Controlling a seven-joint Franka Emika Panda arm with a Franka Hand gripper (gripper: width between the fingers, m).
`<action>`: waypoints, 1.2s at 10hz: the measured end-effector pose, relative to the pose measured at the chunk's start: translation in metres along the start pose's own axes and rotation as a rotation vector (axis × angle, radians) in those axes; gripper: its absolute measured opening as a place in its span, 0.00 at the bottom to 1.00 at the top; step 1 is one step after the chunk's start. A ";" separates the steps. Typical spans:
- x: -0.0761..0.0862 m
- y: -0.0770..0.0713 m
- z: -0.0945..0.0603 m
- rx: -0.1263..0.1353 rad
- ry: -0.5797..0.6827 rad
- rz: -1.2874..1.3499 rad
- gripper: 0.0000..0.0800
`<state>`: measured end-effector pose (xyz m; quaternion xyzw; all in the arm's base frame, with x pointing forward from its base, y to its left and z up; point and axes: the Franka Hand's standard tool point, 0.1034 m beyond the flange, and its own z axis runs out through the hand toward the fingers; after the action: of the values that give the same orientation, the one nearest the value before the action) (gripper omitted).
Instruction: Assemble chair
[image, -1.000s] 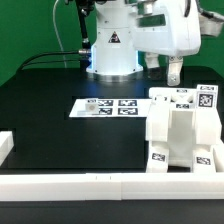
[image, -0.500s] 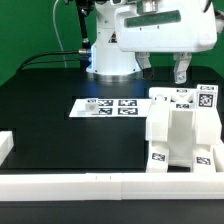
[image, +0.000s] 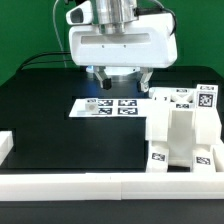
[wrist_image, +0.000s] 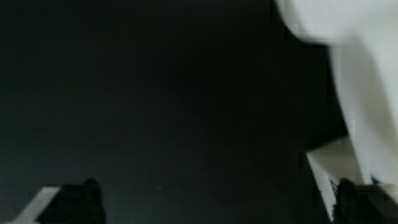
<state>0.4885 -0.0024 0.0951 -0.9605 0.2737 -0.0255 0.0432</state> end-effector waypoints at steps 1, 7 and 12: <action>0.001 0.001 0.000 0.000 -0.001 -0.060 0.81; -0.021 0.067 0.016 -0.038 -0.107 -0.444 0.81; -0.026 0.074 0.022 -0.068 -0.086 -0.553 0.81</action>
Offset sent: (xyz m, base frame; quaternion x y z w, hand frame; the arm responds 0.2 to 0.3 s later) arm 0.0000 0.0000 0.0000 0.0000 0.0000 -0.1296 0.9916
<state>0.4294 -0.0504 0.0656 -0.9998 -0.0001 0.0135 0.0138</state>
